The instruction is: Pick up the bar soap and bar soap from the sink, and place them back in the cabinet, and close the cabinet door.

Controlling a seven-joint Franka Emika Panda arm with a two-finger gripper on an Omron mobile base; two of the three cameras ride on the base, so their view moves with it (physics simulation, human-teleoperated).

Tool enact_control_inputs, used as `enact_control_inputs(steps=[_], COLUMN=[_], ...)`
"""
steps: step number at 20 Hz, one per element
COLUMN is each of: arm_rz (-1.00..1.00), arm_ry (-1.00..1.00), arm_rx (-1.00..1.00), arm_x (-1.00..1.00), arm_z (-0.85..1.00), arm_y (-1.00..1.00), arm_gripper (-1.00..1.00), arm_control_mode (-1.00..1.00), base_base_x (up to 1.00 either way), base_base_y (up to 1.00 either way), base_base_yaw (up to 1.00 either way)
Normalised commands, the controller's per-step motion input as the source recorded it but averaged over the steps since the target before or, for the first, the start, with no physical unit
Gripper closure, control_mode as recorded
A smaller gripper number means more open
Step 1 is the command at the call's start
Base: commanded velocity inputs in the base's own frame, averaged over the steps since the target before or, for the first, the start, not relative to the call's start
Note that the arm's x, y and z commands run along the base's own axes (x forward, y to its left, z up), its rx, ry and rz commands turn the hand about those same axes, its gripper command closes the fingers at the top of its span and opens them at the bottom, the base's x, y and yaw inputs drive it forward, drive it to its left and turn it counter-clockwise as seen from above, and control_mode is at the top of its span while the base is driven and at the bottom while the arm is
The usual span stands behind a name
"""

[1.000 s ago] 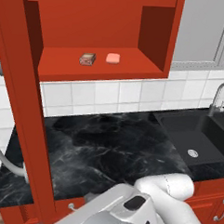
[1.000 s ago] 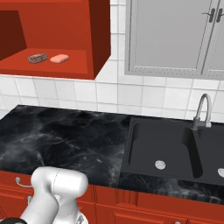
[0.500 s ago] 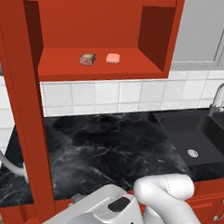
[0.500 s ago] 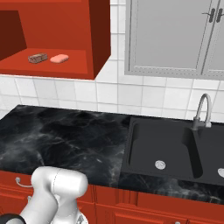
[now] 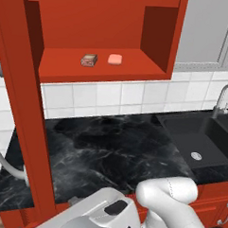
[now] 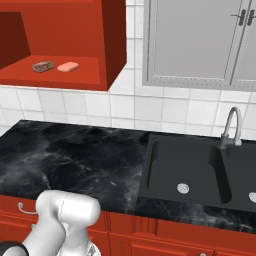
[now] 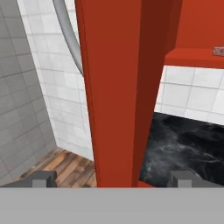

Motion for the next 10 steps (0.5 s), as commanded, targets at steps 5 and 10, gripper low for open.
enact_control_inputs(steps=[5, 10], arm_rz=[0.00, 0.00], arm_ry=[0.00, 0.00], arm_rx=[0.00, 0.00], arm_x=[0.00, 0.00], arm_z=[0.00, 0.01], arm_y=[0.13, 0.12], arm_gripper=[-1.00, -1.00], arm_control_mode=[-1.00, -1.00], base_base_x=[0.00, 0.00], base_base_y=[0.00, 0.00], base_base_yaw=[0.00, 0.00])
